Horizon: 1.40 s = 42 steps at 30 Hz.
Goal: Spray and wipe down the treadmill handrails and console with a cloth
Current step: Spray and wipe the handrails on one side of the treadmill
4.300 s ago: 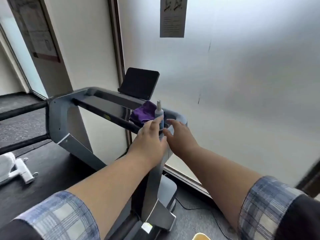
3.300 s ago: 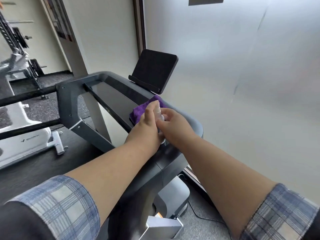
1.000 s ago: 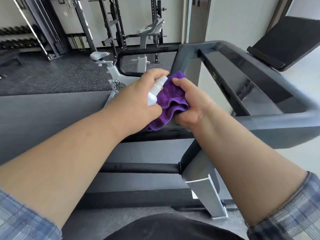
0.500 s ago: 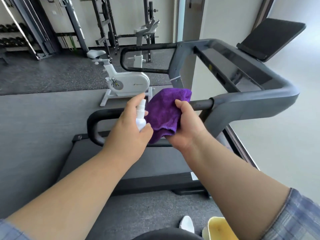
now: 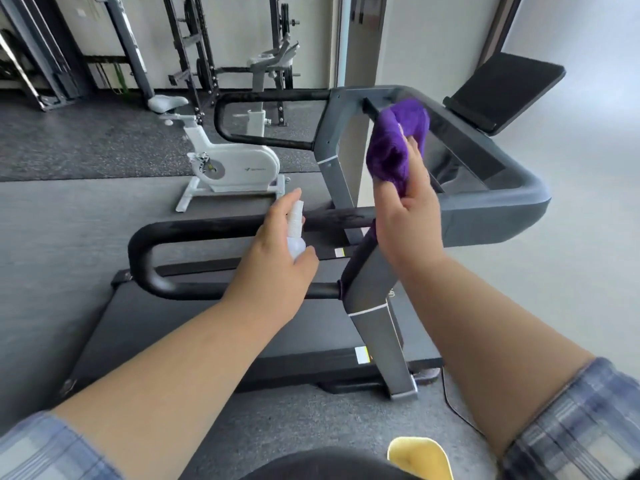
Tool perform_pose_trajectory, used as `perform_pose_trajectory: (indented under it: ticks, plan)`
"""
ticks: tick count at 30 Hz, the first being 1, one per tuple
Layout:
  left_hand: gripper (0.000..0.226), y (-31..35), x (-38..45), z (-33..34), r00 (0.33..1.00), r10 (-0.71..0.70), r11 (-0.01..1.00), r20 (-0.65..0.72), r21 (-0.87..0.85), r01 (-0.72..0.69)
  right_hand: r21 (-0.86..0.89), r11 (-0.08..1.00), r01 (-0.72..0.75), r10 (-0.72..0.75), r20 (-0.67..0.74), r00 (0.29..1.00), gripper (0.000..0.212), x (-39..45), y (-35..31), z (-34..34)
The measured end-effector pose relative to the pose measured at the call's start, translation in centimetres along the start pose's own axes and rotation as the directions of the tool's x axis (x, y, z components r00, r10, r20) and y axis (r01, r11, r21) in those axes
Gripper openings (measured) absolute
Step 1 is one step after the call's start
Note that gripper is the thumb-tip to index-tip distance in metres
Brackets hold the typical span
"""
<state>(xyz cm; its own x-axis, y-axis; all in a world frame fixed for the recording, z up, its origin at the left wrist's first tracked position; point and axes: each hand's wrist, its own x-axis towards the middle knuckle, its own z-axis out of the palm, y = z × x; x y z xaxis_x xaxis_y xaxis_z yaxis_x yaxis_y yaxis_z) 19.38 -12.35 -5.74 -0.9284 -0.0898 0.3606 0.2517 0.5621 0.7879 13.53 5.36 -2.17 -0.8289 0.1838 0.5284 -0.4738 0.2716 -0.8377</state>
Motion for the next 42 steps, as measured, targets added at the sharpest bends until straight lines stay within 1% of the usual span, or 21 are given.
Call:
perform_pose_trajectory:
  ticks: [1,2,3,4,6,7,8,9,10,13,16,17,19,21,23,25,28,32,35,39,42]
  plan:
    - [0.074,0.0,0.5,0.3,1.0,-0.012,1.0,-0.012,0.006,0.012,-0.124,0.986,0.111,-0.102,0.073,0.992,0.062,1.2,0.9,-0.1]
    - [0.074,0.0,1.0,0.6,0.999,-0.026,1.0,-0.026,0.016,0.027,-0.24,0.948,0.207,-0.168,0.171,0.971,0.066,2.2,1.9,-0.1]
    - [0.074,0.0,1.5,0.8,0.998,-0.038,0.999,-0.042,0.028,0.04,-0.332,0.901,0.278,-0.183,0.291,0.939,0.068,2.9,2.9,0.0]
    - [0.074,0.0,1.9,1.0,0.997,-0.047,0.998,-0.055,0.038,0.05,-0.403,0.858,0.319,-0.138,0.418,0.898,0.068,3.4,3.8,0.3]
    - [0.075,-0.3,2.6,1.5,0.995,-0.07,0.996,-0.074,0.056,0.075,-0.543,0.739,0.399,0.041,0.628,0.777,0.07,3.4,5.9,1.0]
    - [0.075,-0.6,2.8,1.7,0.993,-0.089,0.993,-0.082,0.065,0.094,-0.6,0.645,0.474,0.109,0.686,0.719,0.072,3.0,6.8,1.4]
    - [0.075,-0.8,3.0,1.9,0.99,-0.108,0.991,-0.09,0.073,0.115,-0.625,0.557,0.547,0.136,0.718,0.682,0.074,2.4,7.8,1.6]
    - [0.076,-1.1,3.0,2.1,0.987,-0.124,0.988,-0.097,0.08,0.132,-0.626,0.509,0.591,0.127,0.733,0.668,0.077,1.8,8.5,1.7]
    - [0.076,-1.3,3.0,2.3,0.985,-0.137,0.986,-0.101,0.083,0.146,-0.618,0.5,0.607,0.102,0.738,0.667,0.079,1.4,9.0,1.6]
    - [0.077,-1.6,2.8,2.5,0.981,-0.159,0.983,-0.107,0.077,0.168,-0.571,0.597,0.564,0.059,0.732,0.679,0.084,2.1,8.8,1.2]
    - [0.077,-1.5,2.7,2.8,0.978,-0.18,0.977,-0.107,0.1,0.19,-0.551,0.669,0.498,-0.012,0.662,0.749,0.075,4.6,8.0,1.4]
    - [0.076,-1.5,2.5,2.8,0.978,-0.18,0.976,-0.105,0.103,0.19,-0.542,0.675,0.501,-0.027,0.66,0.751,0.074,5.4,8.0,1.7]
    - [0.075,-1.6,2.3,2.7,0.981,-0.174,0.977,-0.089,0.109,0.183,-0.529,0.641,0.556,-0.018,0.714,0.7,0.079,6.3,8.1,2.8]
    - [0.075,-1.7,2.0,2.5,0.981,-0.18,0.974,-0.076,0.127,0.189,-0.55,0.536,0.641,0.015,0.765,0.644,0.085,6.3,8.8,3.9]
    - [0.075,-2.1,1.9,2.2,0.979,-0.186,0.97,-0.086,0.145,0.197,-0.576,0.45,0.682,-0.017,0.758,0.652,0.086,6.1,9.5,4.8]
    - [0.076,-2.6,1.8,2.1,0.973,-0.197,0.964,-0.118,0.159,0.214,-0.578,0.436,0.689,-0.058,0.746,0.663,0.088,6.2,9.8,5.6]
    - [0.076,-3.5,1.8,1.9,0.952,-0.233,0.949,-0.197,0.166,0.267,-0.547,0.427,0.72,-0.07,0.774,0.629,0.091,5.9,9.4,8.0]
    - [0.077,-4.2,1.9,1.5,0.931,-0.225,0.948,-0.288,0.158,0.278,-0.505,0.445,0.739,-0.058,0.808,0.587,0.089,4.7,7.9,12.4]
    - [0.074,-4.6,2.2,1.4,0.924,-0.229,0.95,-0.307,0.135,0.28,-0.5,0.442,0.745,-0.063,0.811,0.581,0.084,4.1,7.5,13.9]
    - [0.074,-4.7,2.7,2.0,0.935,-0.23,0.954,-0.27,0.126,0.271,-0.48,0.513,0.712,-0.031,0.818,0.574,0.082,4.9,7.9,12.5]
    - [0.079,-4.7,3.0,2.1,0.953,-0.208,0.955,-0.22,0.166,0.247,-0.519,0.578,0.63,0.036,0.787,0.616,0.08,6.1,8.5,9.5]
